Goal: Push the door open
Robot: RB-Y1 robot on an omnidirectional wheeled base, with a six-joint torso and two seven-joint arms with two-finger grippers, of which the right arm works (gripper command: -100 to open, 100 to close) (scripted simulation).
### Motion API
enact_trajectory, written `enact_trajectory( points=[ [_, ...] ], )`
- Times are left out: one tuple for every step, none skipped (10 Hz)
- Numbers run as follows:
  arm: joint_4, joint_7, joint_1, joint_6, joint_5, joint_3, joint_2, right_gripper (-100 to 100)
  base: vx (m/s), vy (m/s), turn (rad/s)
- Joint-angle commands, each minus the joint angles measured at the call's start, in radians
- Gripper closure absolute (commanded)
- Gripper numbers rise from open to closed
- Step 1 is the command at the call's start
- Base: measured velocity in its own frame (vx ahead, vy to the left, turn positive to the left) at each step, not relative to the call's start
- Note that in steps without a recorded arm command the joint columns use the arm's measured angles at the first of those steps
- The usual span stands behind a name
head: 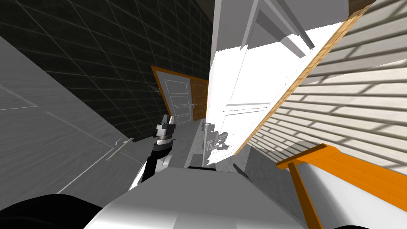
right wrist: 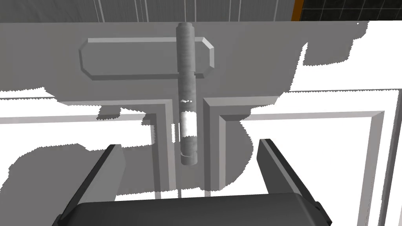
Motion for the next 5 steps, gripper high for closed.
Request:
enact_trajectory(
  points=[
    [0.0, 0.0, 0.0, 0.0, 0.0, 0.0, 0.0, -100, 0.065, 0.055, 0.001],
    [0.0, 0.0, 0.0, 0.0, 0.0, 0.0, 0.0, 100, -0.006, -0.005, -0.005],
    [0.0, 0.0, 0.0, 0.0, 0.0, 0.0, 0.0, 100, -0.025, -0.023, 0.002],
    [0.0, 0.0, 0.0, 0.0, 0.0, 0.0, 0.0, 100, -0.023, -0.021, 0.002],
    [0.0, 0.0, 0.0, 0.0, 0.0, 0.0, 0.0, 100, -0.016, -0.013, 0.0]
  ],
)
